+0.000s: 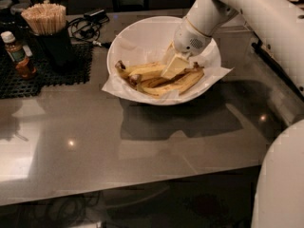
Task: Pick banana from white bowl
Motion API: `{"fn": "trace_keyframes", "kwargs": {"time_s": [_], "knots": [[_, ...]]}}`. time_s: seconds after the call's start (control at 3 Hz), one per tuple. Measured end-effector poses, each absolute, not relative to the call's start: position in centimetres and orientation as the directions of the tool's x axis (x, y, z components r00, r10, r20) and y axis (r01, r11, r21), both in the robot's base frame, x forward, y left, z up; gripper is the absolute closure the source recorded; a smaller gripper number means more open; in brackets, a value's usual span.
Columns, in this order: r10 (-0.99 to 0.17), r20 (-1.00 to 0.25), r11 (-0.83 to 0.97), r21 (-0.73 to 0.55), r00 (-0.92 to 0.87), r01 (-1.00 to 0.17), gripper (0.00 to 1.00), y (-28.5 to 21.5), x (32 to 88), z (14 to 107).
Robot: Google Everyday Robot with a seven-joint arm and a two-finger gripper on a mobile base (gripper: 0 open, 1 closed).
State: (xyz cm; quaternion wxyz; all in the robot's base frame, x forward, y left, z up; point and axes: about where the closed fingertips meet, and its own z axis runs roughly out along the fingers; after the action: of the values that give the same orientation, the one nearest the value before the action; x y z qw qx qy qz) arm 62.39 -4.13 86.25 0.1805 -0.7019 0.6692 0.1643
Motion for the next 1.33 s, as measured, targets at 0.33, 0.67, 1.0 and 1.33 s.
{"fn": "trace_keyframes", "kwargs": {"time_s": [0.33, 0.67, 1.0, 1.33], "knots": [[-0.88, -0.472, -0.039, -0.033, 0.05, -0.999, 1.0, -4.1, 62.4, 86.3], [-0.879, -0.476, -0.027, -0.031, 0.038, -0.999, 1.0, -4.4, 62.0, 86.1], [-0.861, -0.507, 0.012, -0.108, 0.045, -0.994, 1.0, -5.5, 59.9, 88.5], [-0.843, -0.535, 0.077, -0.229, 0.059, -0.97, 1.0, -7.2, 56.8, 91.1]]}}
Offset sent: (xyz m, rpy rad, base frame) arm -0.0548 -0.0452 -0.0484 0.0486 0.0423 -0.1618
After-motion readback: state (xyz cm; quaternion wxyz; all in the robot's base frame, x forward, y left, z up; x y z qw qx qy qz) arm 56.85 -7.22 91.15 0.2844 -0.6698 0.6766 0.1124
